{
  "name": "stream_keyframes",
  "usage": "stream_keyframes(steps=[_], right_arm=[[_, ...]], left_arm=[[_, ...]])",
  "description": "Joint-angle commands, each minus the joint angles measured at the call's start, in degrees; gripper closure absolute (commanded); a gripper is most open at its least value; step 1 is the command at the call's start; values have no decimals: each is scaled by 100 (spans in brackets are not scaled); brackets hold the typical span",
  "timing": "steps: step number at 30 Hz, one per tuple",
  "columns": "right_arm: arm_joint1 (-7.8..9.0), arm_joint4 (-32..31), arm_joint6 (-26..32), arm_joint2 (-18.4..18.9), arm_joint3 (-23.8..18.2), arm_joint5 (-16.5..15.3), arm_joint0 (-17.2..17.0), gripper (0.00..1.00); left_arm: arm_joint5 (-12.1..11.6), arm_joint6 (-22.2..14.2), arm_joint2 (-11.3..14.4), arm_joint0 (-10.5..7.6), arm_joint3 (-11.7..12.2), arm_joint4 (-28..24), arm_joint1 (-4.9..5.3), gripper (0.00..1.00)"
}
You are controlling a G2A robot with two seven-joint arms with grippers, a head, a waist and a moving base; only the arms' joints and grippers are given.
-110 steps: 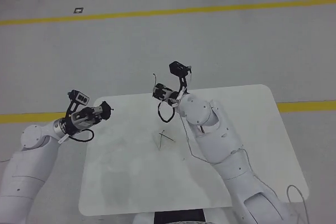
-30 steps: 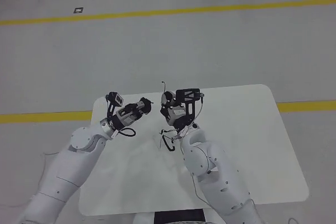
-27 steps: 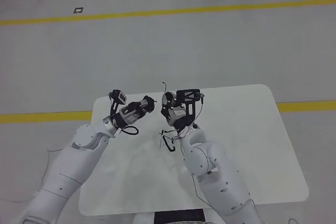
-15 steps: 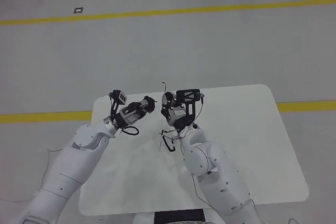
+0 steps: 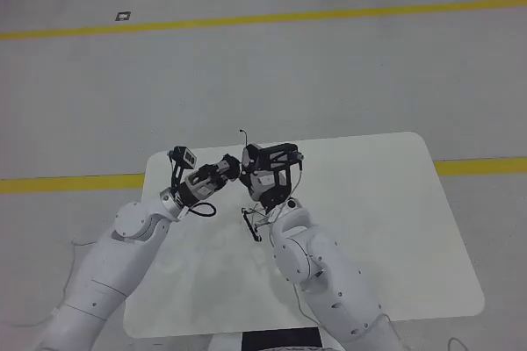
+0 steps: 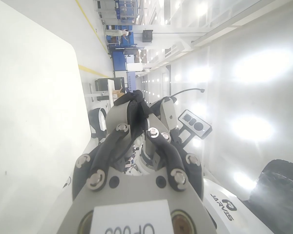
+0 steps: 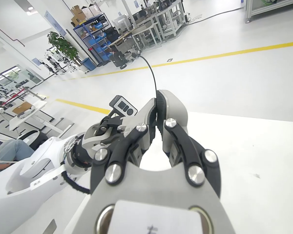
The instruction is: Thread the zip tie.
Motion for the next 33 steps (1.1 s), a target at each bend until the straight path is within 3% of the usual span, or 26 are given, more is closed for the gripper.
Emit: stream_keyframes(steps=[1,33], right_arm=[[0,1,-1,0,0,5,0,100],[20,-219,-121,-100,240,61,44,100]], left_arm=[[6,1,-5,6,-3,7,0,100],[6,1,-5,6,-3,7,0,100]])
